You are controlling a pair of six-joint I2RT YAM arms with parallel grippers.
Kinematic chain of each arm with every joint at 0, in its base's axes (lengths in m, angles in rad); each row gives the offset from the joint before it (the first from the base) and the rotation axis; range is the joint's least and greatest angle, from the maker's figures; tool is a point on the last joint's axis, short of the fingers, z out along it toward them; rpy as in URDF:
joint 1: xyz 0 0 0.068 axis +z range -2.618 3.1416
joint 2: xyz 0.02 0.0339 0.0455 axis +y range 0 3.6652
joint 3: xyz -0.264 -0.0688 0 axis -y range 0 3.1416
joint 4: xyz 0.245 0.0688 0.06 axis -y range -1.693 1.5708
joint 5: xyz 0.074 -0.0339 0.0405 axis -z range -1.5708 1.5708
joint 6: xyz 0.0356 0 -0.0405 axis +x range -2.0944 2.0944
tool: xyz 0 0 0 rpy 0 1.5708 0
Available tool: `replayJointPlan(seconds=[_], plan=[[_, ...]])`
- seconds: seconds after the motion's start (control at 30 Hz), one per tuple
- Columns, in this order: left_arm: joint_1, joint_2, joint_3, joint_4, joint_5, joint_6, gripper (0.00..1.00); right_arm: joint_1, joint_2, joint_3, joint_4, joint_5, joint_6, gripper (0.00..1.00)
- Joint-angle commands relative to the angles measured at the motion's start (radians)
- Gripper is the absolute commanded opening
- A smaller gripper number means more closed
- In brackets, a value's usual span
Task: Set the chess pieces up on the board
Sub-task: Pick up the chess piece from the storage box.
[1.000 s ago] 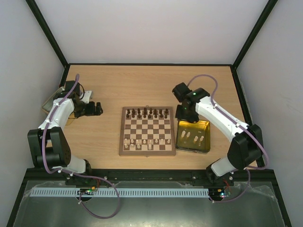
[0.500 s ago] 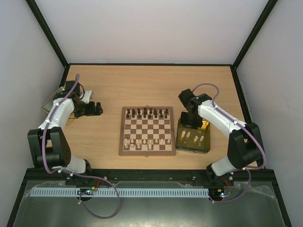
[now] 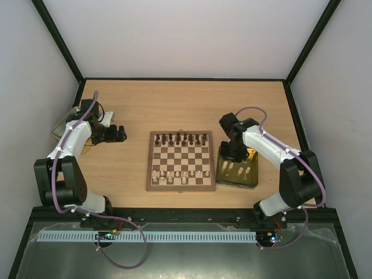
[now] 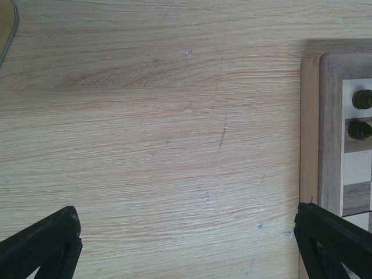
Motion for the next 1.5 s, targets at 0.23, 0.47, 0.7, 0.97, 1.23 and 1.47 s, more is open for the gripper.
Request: replayJointPlan(seconds=[0.23,0.47,0.7,0.97,1.23,1.47], plan=[[-0.007,0.003,-0.014,-0.002,-0.005,-0.003,0.99,0.003,0.006,0.016,0.009,-0.028,-0.032,0.31],[-0.008,0.001,-0.013,0.000,-0.008,-0.005,0.99,0.019,0.024,0.006,0.023,-0.025,-0.033,0.30],[-0.010,-0.003,-0.013,0.000,-0.010,-0.006,0.99,0.028,0.040,0.003,0.033,-0.022,-0.035,0.28],[-0.011,-0.008,-0.015,0.001,-0.013,-0.007,0.99,0.036,0.049,-0.028,0.046,-0.022,-0.040,0.27],[-0.010,-0.008,-0.015,0.001,-0.014,-0.007,0.99,0.042,0.071,-0.052,0.070,-0.020,-0.044,0.26],[-0.010,-0.007,-0.016,0.001,-0.016,-0.009,0.99,0.043,0.088,-0.048,0.083,-0.005,-0.043,0.19]])
